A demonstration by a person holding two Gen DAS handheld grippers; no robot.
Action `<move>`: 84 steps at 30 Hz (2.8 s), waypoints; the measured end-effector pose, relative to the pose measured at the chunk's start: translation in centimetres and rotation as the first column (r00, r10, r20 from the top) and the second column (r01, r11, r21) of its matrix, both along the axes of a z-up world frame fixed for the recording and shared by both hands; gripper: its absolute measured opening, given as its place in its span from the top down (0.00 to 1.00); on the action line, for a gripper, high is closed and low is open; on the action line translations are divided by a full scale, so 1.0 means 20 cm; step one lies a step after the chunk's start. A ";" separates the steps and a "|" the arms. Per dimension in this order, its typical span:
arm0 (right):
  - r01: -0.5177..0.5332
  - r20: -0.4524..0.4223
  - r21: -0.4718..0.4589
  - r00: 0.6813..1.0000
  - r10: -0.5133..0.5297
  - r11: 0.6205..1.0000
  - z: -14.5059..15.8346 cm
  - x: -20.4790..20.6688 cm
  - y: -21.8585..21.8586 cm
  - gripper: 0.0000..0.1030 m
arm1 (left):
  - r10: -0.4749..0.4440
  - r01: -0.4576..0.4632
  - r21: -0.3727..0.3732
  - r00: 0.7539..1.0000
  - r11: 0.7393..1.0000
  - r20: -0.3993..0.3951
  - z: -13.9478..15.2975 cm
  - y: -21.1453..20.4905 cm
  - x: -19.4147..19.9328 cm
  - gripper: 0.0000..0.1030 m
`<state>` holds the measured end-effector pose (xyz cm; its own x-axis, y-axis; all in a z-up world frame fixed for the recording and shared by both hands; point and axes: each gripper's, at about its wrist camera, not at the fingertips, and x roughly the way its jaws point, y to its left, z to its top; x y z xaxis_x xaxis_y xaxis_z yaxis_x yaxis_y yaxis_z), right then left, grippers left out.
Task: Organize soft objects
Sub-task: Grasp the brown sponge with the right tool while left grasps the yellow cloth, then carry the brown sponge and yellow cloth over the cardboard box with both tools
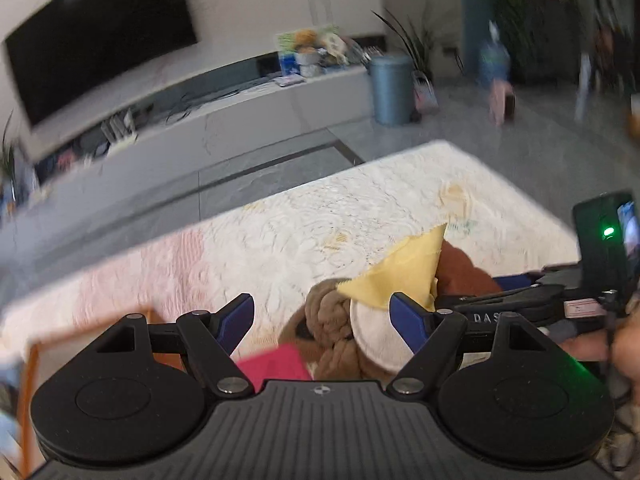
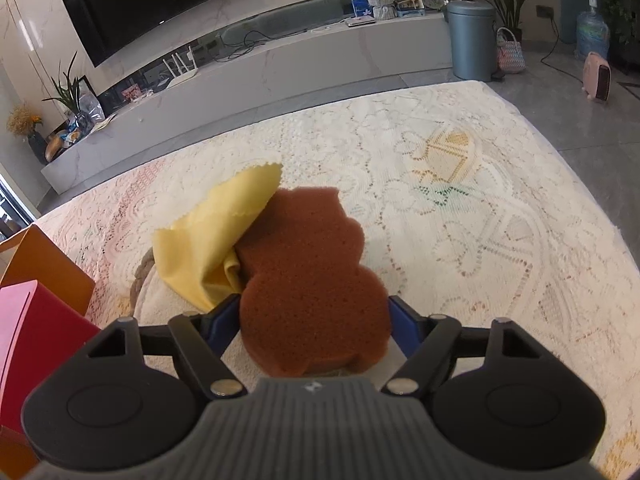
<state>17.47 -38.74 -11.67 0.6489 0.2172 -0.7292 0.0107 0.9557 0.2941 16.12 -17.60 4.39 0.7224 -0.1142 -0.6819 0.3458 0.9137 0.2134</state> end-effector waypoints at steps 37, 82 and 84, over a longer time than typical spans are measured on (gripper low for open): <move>-0.017 -0.035 0.141 0.999 0.022 0.990 -0.04 -0.02 -0.10 0.25 | 0.061 -0.071 -0.028 0.966 0.997 -0.251 -0.43 -0.26 0.44 0.57; 0.004 0.183 0.272 0.982 -0.055 0.962 0.27 -0.19 -0.18 0.28 | 0.119 -0.126 -0.101 0.990 0.987 -0.069 0.07 0.02 0.20 0.97; -0.008 0.203 0.276 0.978 -0.050 0.961 0.30 -0.20 -0.17 0.28 | 0.126 -0.135 -0.141 0.989 0.981 -0.074 0.12 0.05 0.20 0.97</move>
<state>13.45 -42.05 -5.65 0.7849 0.3744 -0.4938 -0.0588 0.8382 0.5421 20.12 -16.67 6.74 0.6925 -0.1234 -0.7108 0.2304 0.9715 0.0559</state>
